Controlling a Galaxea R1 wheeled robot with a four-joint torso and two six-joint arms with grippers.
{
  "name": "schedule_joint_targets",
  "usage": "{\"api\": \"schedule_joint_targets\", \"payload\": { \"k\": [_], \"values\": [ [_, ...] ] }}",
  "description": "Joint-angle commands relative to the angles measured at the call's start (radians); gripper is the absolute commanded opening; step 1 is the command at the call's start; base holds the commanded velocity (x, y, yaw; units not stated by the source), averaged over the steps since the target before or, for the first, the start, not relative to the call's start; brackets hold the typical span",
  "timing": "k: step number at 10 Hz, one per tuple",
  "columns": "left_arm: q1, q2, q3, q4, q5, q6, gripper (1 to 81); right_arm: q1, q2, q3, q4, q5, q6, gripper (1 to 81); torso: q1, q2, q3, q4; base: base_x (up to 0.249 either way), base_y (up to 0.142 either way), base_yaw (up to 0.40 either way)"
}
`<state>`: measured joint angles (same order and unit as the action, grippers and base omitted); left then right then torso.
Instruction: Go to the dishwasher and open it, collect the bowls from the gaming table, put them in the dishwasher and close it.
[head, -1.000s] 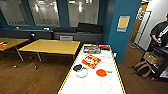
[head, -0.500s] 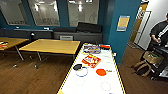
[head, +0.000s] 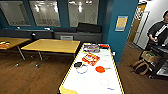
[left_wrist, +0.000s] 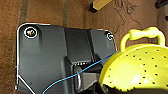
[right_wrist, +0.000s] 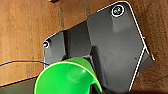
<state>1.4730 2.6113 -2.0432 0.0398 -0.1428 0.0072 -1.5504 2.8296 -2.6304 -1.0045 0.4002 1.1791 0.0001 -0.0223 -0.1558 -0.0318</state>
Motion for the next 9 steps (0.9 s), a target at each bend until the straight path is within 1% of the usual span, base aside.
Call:
{"api": "schedule_joint_targets", "payload": {
  "k": [1, 4, 9],
  "values": [
    [-0.032, -0.014, -0.009, 0.020, 0.051, 0.010, 1.0, 0.022, -0.031, -0.015, -0.035, -0.017, 0.000, 1.0, 0.000, 0.000, 0.000, 0.000, -0.139, 0.000, 0.000],
    [-0.032, 0.001, -0.017, 0.022, 0.052, 0.008, 1.0, 0.014, -0.045, -0.028, -0.055, -0.015, 0.000, 1.0, 0.000, 0.000, 0.000, 0.000, -0.138, 0.000, 0.000],
    [-0.032, 0.003, -0.017, 0.023, 0.052, 0.008, 1.0, 0.019, -0.039, -0.028, -0.065, -0.017, 0.000, 1.0, 0.000, -0.001, 0.000, 0.000, -0.139, 0.000, 0.000]
  ]
}}
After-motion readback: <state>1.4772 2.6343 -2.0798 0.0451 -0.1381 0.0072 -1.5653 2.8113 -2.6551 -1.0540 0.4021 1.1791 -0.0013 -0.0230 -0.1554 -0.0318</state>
